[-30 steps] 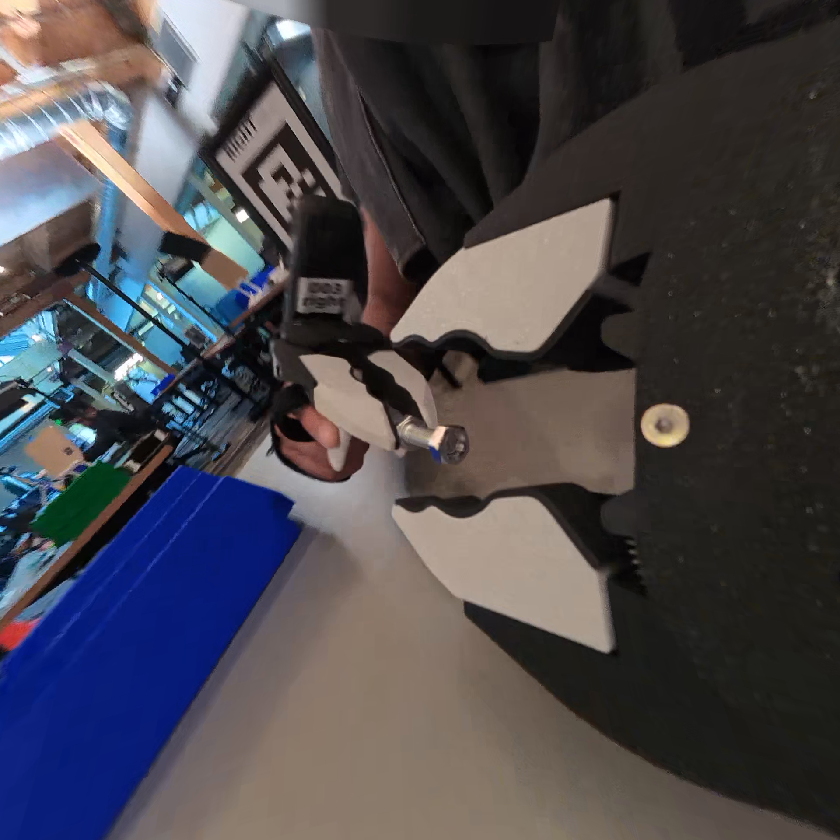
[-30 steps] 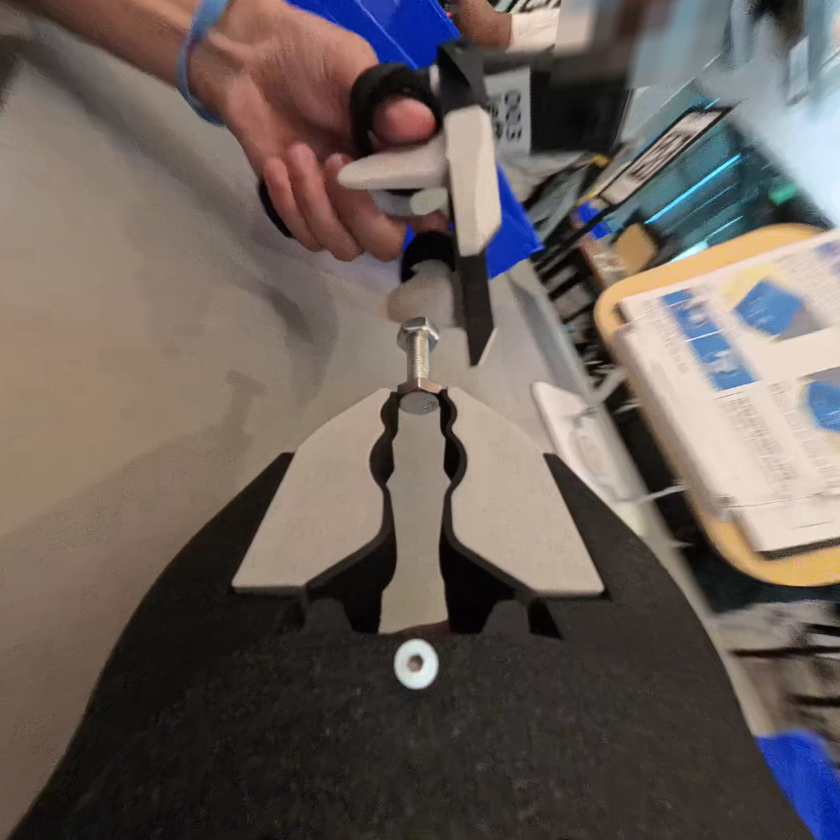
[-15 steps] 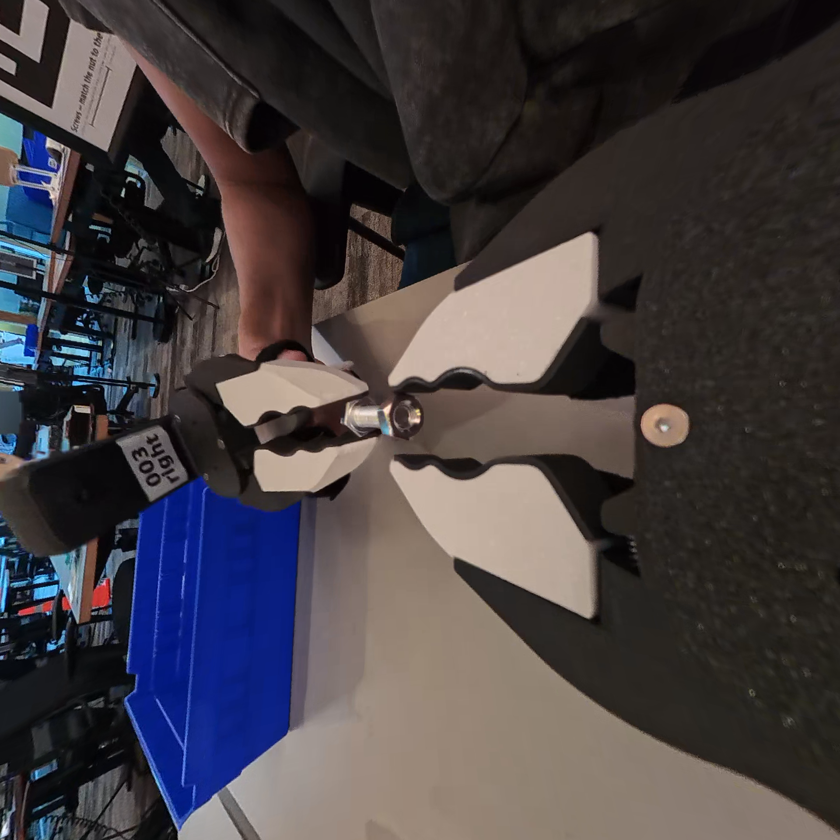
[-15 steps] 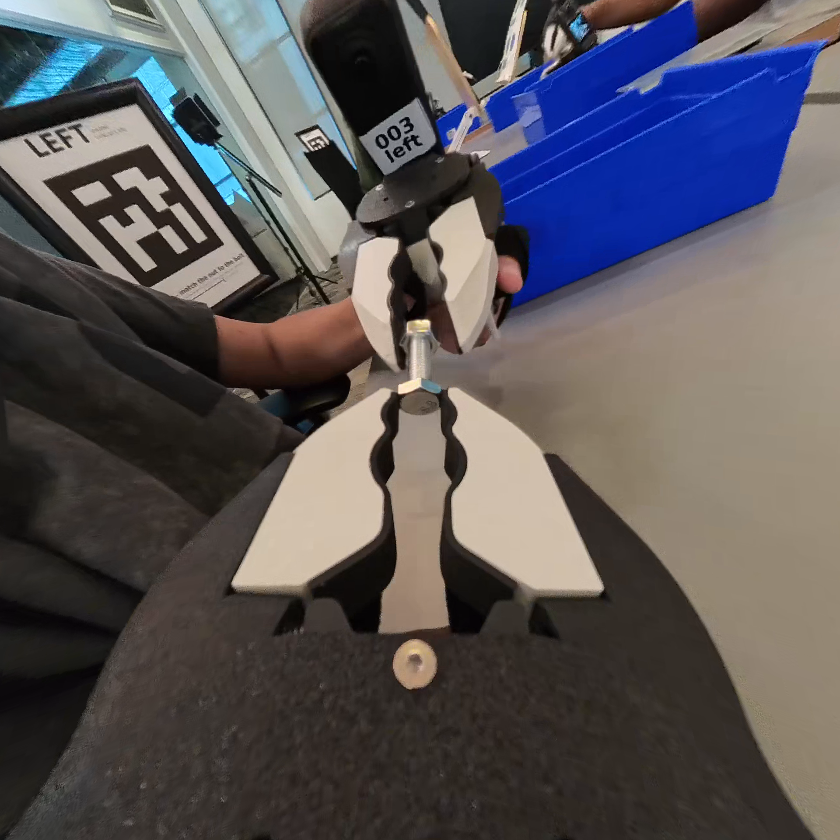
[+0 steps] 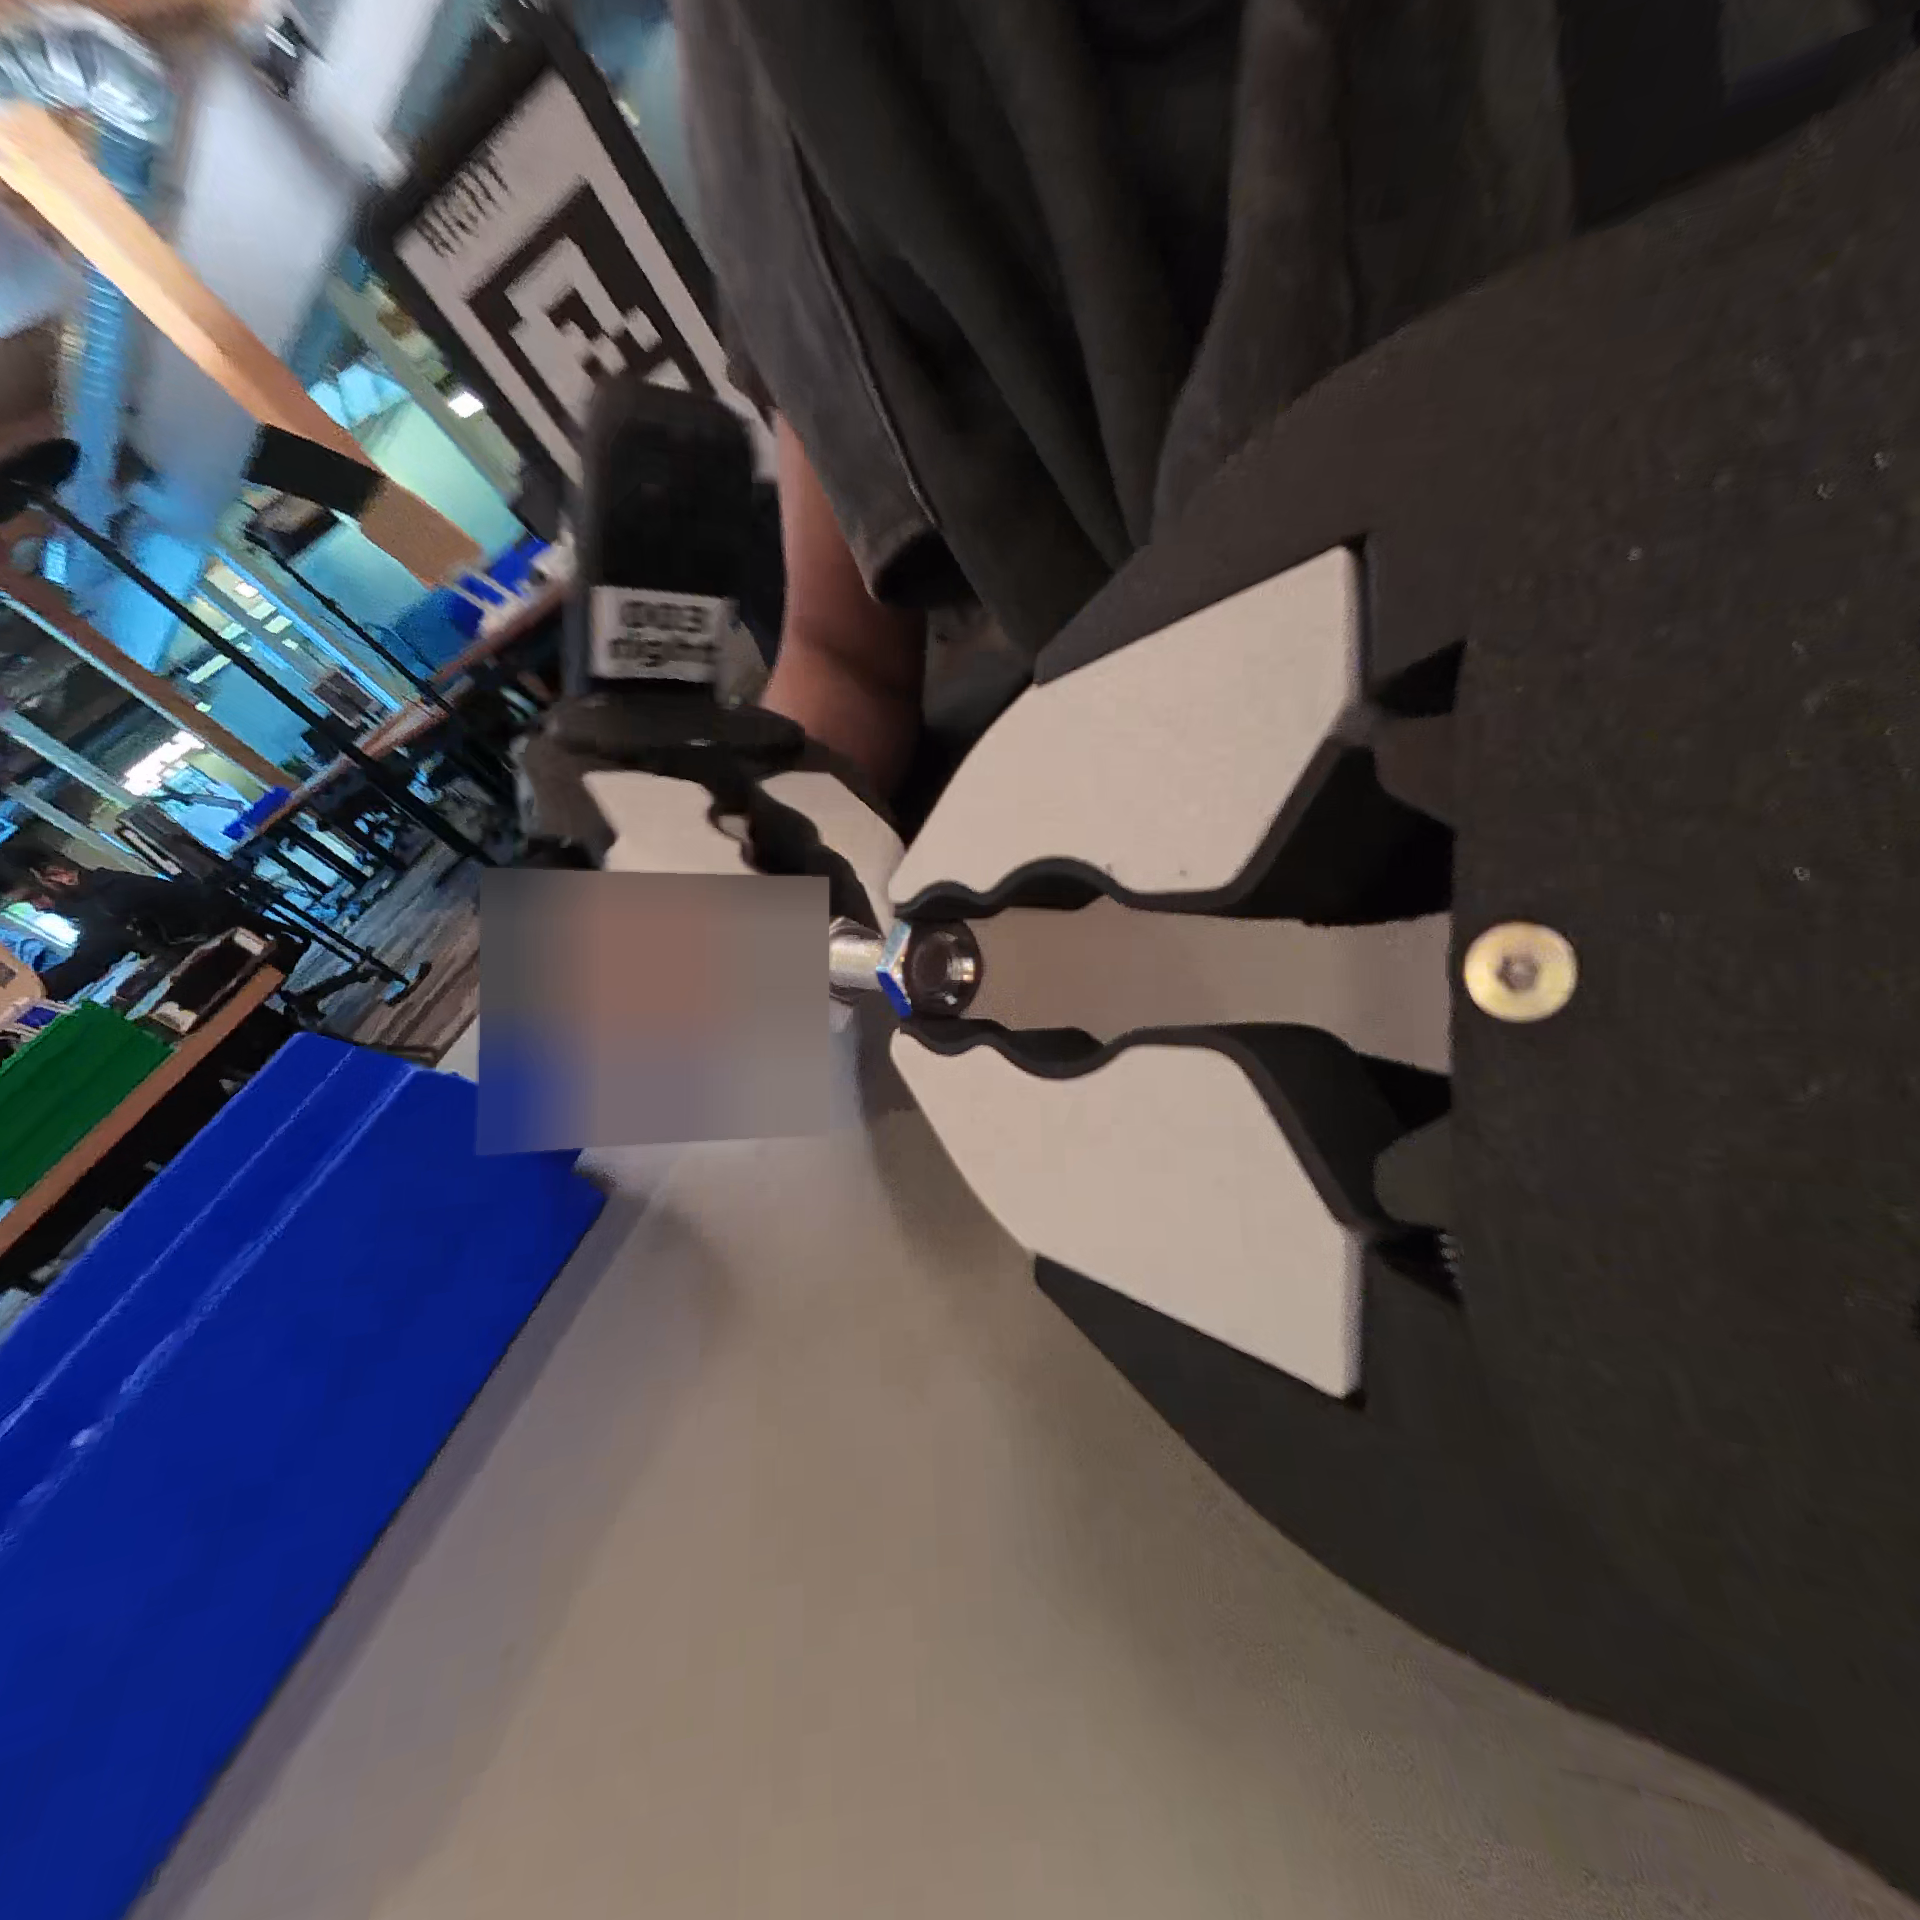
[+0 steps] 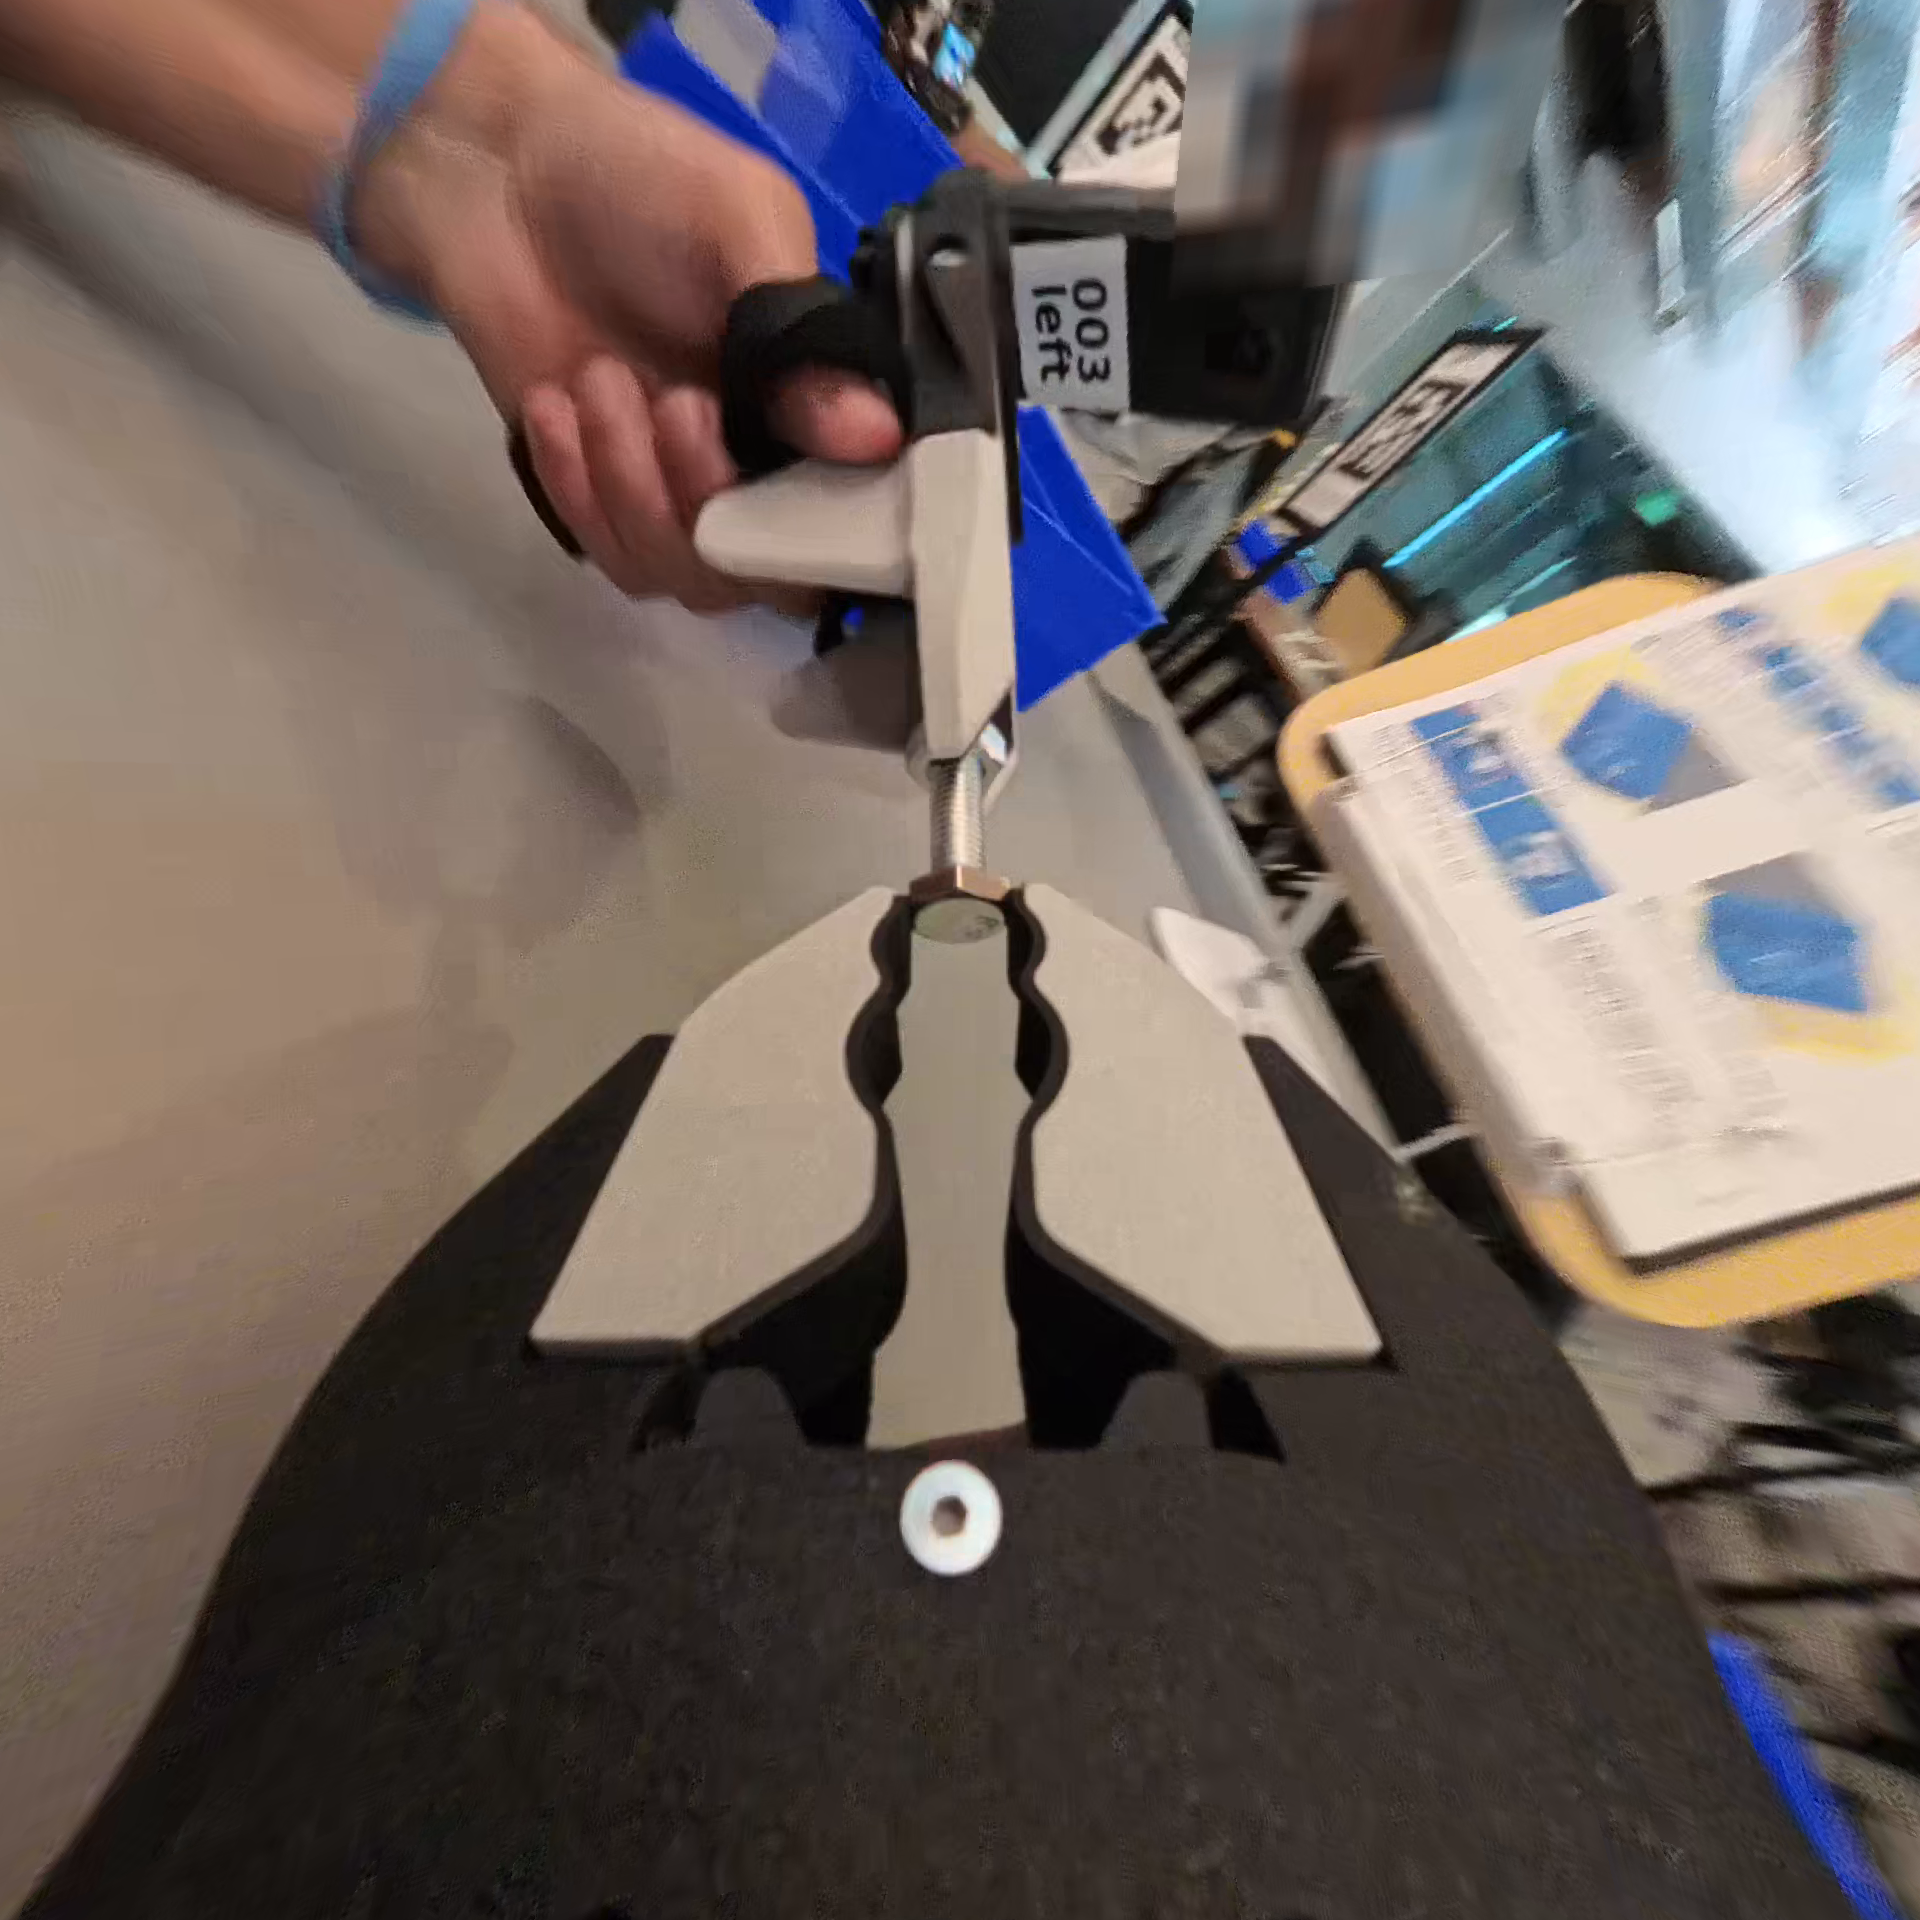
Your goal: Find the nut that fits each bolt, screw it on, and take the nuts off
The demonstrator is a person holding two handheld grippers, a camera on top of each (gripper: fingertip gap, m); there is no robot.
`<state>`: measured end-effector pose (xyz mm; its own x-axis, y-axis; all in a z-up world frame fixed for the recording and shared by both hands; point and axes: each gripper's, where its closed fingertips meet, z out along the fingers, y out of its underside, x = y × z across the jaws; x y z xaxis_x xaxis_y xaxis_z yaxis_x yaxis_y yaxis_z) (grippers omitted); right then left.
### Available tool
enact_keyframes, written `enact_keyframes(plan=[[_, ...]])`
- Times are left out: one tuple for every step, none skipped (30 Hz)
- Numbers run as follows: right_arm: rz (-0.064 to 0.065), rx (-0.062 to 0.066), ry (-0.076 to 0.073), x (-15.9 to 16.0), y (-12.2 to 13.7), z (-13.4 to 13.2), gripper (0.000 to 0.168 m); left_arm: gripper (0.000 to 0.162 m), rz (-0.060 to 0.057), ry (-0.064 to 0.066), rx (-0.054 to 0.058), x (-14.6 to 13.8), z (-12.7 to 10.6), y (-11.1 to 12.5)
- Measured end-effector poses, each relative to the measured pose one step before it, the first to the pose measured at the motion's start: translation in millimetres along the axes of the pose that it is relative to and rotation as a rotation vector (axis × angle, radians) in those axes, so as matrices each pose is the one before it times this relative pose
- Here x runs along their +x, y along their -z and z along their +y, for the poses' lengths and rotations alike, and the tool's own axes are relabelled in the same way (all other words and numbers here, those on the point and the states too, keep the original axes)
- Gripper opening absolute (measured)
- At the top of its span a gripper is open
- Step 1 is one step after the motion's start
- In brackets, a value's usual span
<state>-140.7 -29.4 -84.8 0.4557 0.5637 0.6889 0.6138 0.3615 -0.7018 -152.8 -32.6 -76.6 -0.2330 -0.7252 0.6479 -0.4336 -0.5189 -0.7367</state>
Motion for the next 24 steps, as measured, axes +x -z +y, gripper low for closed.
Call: enact_keyframes(plan=[[0.0452,-0.0219,0.0970,0.73,0.36,0.58,0.018,0.018,0.0264,0.0640,0.0054,-0.37,0.23,-0.36],[0.0510,-0.0205,0.1091,0.68,0.56,0.08,0.018,0.017,0.0307,0.0676,0.0048,-0.21,0.24,-0.28],[0.0491,-0.0276,0.1177,0.04,0.11,0.86,0.018,0.017,0.0283,0.0703,0.0043,-0.79,0.56,-0.22],[0.0441,-0.0199,0.1058,0.00,0.64,0.06,0.018,0.017,0.0281,0.0522,0.0046,-0.76,0.78,-0.32],[0.0306,-0.0119,0.0751,-0.64,0.42,-0.12,0.017,0.017,0.0251,0.0425,0.0062,-1.01,0.62,-0.33],[0.0108,-0.0098,0.0344,-1.61,-0.15,0.69,0.018,0.018,0.0138,0.0305,0.0069,-1.83,0.19,-0.11],[0.0032,-0.0022,-0.0057,-0.65,-0.44,0.88,0.017,0.018,0.0019,-0.0082,0.0086,-1.49,-0.87,-0.10],[-0.0200,-0.0031,-0.0447,-0.91,-0.98,2.01,0.017,0.018,-0.0187,-0.0442,0.0042,-1.69,-0.93,-0.15],[-0.0358,0.0026,-0.0673,-1.11,-0.80,2.03,0.018,0.018,-0.0274,-0.0478,-0.0043,-1.51,-0.61,-0.25],[-0.0309,0.0163,-0.0769,0.70,0.14,0.11,0.018,0.019,-0.0078,-0.0492,-0.0049,2.36,-1.13,-0.30],[-0.0311,0.0108,-0.0890,1.29,0.13,0.51,0.018,0.031,0.0090,-0.0479,-0.0025,5.19,-1.65,0.03],[-0.0394,0.0060,-0.0875,0.19,-0.37,1.31,0.018,0.050,-0.0135,-0.0377,0.0018,1.96,-2.16,0.70],[-0.0307,0.0174,-0.0807,1.35,0.39,0.05,0.018,0.064,-0.0323,-0.0474,0.0042,-0.84,-1.96,1.45],[-0.0407,0.0200,-0.0886,0.59,0.14,-0.19,0.018,0.066,-0.0408,-0.0696,0.0037,-1.99,-1.39,2.42],[-0.0731,0.0107,-0.1129,-2.64,-0.86,0.96,0.018,0.065,-0.0519,-0.0814,0.0060,-3.44,-1.07,2.74],[-0.0764,0.0014,-0.1284,-2.46,-1.80,2.70,0.018,0.066,-0.0474,-0.0822,-0.0062,-3.19,0.96,2.25],[-0.0739,0.0003,-0.1337,-2.20,-1.84,2.92,0.018,0.066,-0.0351,-0.0811,-0.0214,-1.70,3.12,1.41],[-0.0564,0.0192,-0.1436,0.41,-1.65,0.68,0.018,0.065,-0.0284,-0.0731,-0.0104,-0.54,2.04,0.79],[-0.0814,0.0034,-0.1583,-1.90,-1.78,1.16,0.018,0.063,-0.0192,-0.0637,-0.0033,0.78,1.45,-0.05],[-0.0773,0.0329,-0.1288,-2.70,-0.39,-3.00,0.018,0.062,-0.0094,-0.0567,-0.0118,1.92,2.69,-0.79],[-0.0578,0.0327,-0.1008,-1.67,-0.05,-3.06,0.018,0.061,-0.0092,-0.0453,-0.0102,1.49,2.76,-1.18],[-0.0584,0.0157,-0.0811,-3.07,-0.26,-1.37,0.018,0.057,-0.0170,-0.0362,-0.0120,-0.21,2.82,-1.20],[-0.0488,0.0096,-0.0582,-3.30,-0.34,-0.37,0.018,0.056,-0.0150,-0.0277,-0.0059,-0.28,1.43,-0.85],[-0.0437,-0.0109,-0.0473,-3.58,-0.92,1.97,0.018,0.054,0.0002,-0.0192,0.0034,1.60,-0.20,-0.41]])
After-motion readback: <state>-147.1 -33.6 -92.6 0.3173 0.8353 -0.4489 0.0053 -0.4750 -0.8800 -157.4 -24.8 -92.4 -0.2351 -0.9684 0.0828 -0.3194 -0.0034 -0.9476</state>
